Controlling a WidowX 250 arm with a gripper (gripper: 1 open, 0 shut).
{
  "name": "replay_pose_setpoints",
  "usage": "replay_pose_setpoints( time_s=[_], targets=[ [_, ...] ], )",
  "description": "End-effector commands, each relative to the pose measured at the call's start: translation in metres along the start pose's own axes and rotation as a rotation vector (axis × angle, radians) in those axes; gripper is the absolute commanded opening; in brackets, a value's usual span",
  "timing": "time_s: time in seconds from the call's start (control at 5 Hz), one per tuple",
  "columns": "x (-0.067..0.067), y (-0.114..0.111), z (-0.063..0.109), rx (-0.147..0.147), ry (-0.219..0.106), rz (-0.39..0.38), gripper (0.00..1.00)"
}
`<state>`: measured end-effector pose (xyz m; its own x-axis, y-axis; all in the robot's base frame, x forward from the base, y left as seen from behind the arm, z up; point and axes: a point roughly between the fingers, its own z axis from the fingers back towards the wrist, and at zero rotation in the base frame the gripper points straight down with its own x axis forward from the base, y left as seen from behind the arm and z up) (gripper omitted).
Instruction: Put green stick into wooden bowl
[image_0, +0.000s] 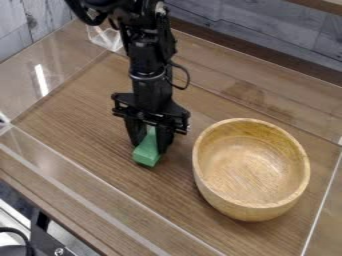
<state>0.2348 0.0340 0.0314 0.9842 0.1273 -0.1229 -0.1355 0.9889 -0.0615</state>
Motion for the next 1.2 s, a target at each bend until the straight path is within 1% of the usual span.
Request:
replay_pose_setpoints(
  time_s=[0.0, 0.4, 0.6, 0.8, 1.0],
  targets=[
    [0.011, -0.001, 0.018, -0.009, -0.049, 0.009, 0.0],
    [0.014, -0.006, 0.041, -0.043, -0.064, 0.027, 0.0],
    [0.017, -0.012, 0.065, -0.083, -0.088, 0.035, 0.0],
    [0.02, -0.028, 0.088, -0.128, -0.105, 0.039, 0.0],
    [0.02, -0.049, 0.106, -0.168, -0.118, 0.021, 0.0]
  ],
)
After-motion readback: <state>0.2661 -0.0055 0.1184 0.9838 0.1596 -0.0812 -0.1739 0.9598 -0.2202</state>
